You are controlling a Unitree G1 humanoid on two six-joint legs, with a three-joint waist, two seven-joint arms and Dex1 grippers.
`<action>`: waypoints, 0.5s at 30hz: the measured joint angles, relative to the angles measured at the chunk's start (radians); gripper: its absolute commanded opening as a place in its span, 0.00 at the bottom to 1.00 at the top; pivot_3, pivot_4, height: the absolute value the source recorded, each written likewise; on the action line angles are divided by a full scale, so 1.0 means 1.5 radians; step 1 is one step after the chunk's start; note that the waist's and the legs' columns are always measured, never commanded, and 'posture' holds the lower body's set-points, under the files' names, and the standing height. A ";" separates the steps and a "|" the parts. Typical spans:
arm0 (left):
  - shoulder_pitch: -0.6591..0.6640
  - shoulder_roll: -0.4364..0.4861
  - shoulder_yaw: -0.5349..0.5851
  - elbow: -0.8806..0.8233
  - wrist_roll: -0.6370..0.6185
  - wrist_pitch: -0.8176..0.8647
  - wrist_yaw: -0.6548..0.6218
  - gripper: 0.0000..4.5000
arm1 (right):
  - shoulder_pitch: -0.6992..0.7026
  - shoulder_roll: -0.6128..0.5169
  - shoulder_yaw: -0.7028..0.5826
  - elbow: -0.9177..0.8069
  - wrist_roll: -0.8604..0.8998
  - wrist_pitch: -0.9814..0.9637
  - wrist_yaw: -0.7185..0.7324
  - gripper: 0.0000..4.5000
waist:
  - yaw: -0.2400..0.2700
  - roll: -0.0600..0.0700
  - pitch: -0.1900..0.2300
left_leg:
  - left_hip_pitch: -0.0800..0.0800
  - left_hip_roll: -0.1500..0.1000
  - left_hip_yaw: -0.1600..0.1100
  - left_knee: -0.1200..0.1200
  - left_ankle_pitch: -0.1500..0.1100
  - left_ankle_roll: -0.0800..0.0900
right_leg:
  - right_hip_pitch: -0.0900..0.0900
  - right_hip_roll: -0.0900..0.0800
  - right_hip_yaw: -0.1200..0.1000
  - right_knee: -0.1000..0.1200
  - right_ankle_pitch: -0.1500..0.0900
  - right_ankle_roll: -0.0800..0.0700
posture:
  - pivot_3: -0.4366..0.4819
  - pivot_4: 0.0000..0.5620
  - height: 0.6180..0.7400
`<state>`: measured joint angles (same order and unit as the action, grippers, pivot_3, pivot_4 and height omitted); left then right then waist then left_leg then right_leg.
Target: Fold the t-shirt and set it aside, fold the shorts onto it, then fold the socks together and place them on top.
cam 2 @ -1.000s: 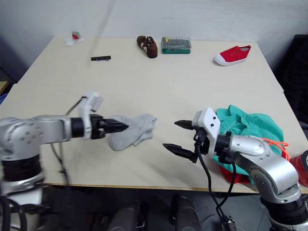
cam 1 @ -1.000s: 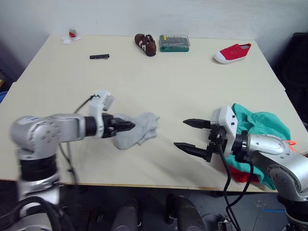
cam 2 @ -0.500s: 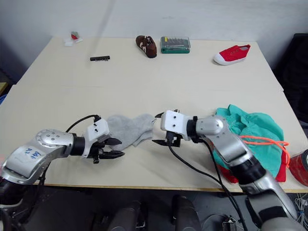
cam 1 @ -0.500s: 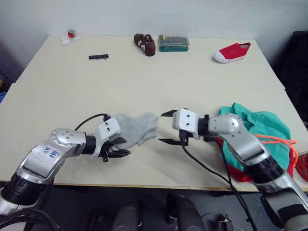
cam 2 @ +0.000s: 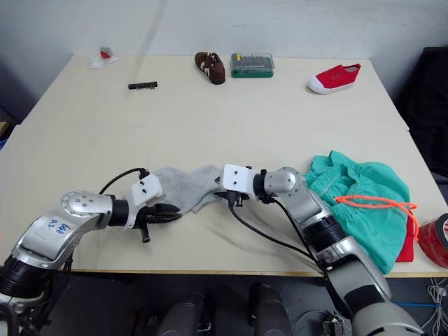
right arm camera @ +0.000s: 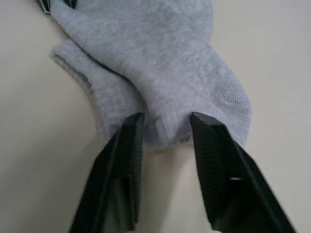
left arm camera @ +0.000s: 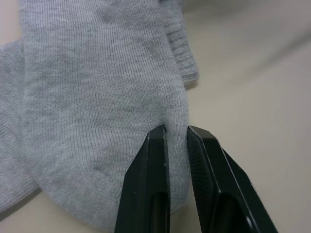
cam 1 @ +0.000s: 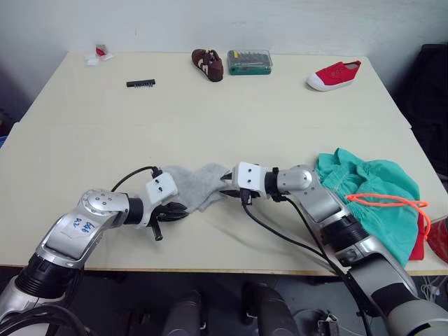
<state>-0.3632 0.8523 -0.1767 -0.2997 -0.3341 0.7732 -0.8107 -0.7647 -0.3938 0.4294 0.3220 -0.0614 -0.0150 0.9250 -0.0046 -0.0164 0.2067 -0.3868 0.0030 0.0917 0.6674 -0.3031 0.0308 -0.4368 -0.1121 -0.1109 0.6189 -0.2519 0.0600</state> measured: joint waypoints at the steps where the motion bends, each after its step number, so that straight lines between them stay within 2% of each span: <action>1: 0.001 -0.002 0.002 0.000 0.000 0.003 -0.001 0.00 | 0.000 0.002 0.000 0.002 -0.002 -0.004 -0.002 0.03 | 0.000 0.000 0.000 | 0.000 0.000 0.000 0.000 0.000 0.000 | 0.000 0.000 0.000 0.000 0.000 0.000 | 0.48 0.27 1.00; 9: 0.006 -0.002 0.015 0.000 -0.010 0.014 -0.023 0.00 | 0.000 -0.006 -0.011 -0.019 -0.014 -0.001 -0.001 0.01 | 0.000 0.000 0.000 | 0.000 0.000 0.000 0.000 0.000 0.000 | 0.000 0.000 0.000 0.000 0.000 0.000 | 0.48 0.27 1.00; 12: -0.002 0.011 0.029 0.011 -0.025 0.029 -0.047 0.00 | 0.006 -0.026 -0.034 -0.084 -0.004 0.022 0.008 0.01 | 0.000 0.000 0.000 | -0.001 0.000 0.000 0.000 0.000 0.000 | -0.002 0.000 0.000 0.001 0.000 0.000 | 0.48 0.27 1.00; 15: -0.051 0.029 0.041 0.058 -0.028 0.025 -0.073 0.00 | 0.034 -0.035 -0.051 -0.174 0.014 0.062 0.016 0.01 | 0.001 0.000 0.000 | -0.001 0.000 0.000 0.000 0.000 -0.001 | -0.002 0.000 0.000 0.001 0.000 0.000 | 0.48 0.27 1.00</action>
<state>-0.4394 0.8965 -0.1145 -0.2123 -0.3757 0.8109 -0.9203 -0.7132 -0.4464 0.3525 0.0605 -0.0404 0.0782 0.9494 -0.0033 -0.0164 0.2067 -0.3880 0.0034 0.0918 0.6674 -0.3028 0.0300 -0.4391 -0.1117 -0.1108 0.6202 -0.2523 0.0595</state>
